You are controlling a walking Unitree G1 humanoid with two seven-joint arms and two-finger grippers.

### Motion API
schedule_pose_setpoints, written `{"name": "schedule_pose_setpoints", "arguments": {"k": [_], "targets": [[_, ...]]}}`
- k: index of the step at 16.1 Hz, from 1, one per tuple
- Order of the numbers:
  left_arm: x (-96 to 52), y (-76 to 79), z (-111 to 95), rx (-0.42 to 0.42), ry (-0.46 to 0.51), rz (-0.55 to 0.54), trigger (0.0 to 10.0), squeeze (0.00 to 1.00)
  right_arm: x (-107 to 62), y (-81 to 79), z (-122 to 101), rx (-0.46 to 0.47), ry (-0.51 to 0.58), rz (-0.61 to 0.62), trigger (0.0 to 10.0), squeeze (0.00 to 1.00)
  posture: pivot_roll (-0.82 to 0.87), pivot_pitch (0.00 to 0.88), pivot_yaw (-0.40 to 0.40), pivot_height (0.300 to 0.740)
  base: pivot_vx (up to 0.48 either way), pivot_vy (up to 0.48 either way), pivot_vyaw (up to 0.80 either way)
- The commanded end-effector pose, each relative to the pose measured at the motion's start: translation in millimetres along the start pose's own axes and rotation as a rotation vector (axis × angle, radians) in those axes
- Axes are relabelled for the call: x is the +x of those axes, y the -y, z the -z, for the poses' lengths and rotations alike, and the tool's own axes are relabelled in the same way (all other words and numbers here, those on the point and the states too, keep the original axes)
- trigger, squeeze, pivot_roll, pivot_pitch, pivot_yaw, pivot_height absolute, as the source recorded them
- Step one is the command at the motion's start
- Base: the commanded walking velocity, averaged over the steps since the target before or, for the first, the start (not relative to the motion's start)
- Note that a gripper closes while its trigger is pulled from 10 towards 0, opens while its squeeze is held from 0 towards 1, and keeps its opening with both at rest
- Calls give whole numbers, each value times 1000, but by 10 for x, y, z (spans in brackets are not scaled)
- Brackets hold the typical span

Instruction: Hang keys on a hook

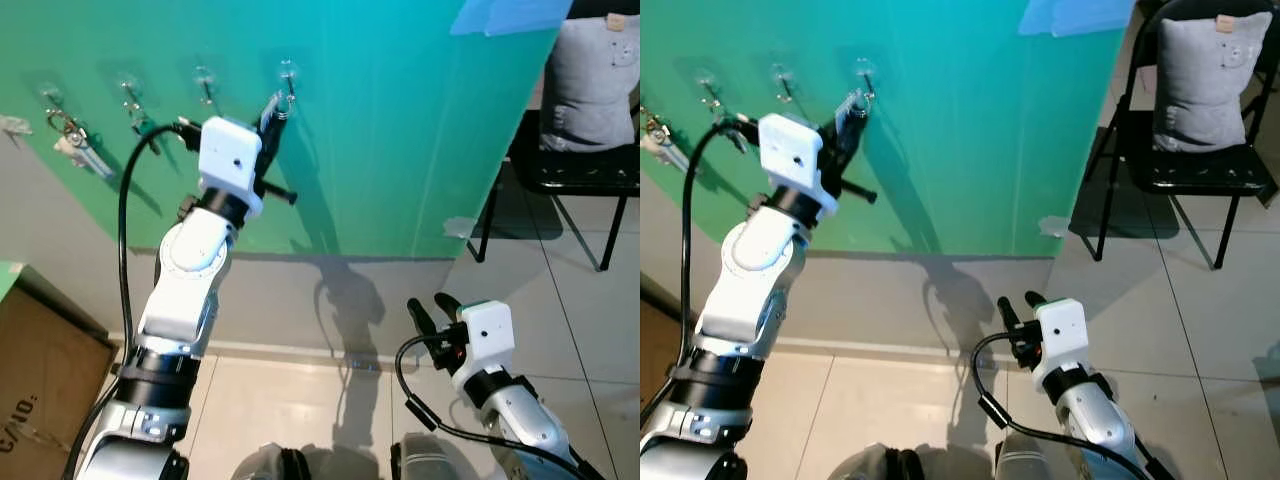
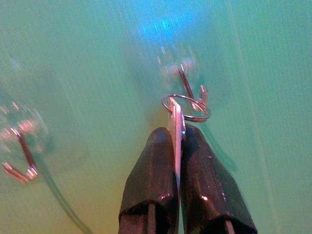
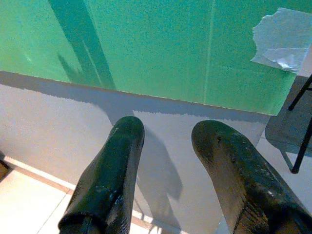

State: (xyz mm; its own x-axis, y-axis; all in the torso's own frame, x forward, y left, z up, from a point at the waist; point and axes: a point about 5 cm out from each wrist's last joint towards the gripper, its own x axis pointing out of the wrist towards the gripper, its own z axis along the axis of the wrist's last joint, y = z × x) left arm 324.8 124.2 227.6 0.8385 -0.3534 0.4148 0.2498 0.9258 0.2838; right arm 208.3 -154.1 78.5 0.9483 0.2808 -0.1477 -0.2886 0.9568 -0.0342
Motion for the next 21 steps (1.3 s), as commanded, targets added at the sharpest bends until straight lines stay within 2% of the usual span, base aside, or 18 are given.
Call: {"name": "schedule_pose_setpoints", "arguments": {"k": [1, 5, 8, 13, 21], "targets": [[9, -48, -51, 17, 24, -26, 0, 0, -5, -6, -19, -4, 3, -1, 10000, 0, -352, 116, 137, 716, 0, 0, 0], [-136, -28, -46, 8, 25, -55, 0, 0, -19, 0, -9, -5, -5, -4, 10000, 0, -346, 118, 130, 716, 0, 0, 0], [-172, -46, -93, 10, 43, -76, 0, 0, -15, 3, -1, -8, -10, -15, 10000, 0, -335, 118, 121, 716, 0, 0, 0], [-134, -66, -135, 20, 61, -84, 0, 0, 8, -12, -2, -8, -9, -23, 10000, 0, -336, 115, 123, 716, 0, 0, 0], [11, -31, -31, 42, 38, -66, 0, 0, -6, -20, 10, -6, -6, -13, 10000, 0, -367, 94, 143, 716, 0, 0, 0]]}}
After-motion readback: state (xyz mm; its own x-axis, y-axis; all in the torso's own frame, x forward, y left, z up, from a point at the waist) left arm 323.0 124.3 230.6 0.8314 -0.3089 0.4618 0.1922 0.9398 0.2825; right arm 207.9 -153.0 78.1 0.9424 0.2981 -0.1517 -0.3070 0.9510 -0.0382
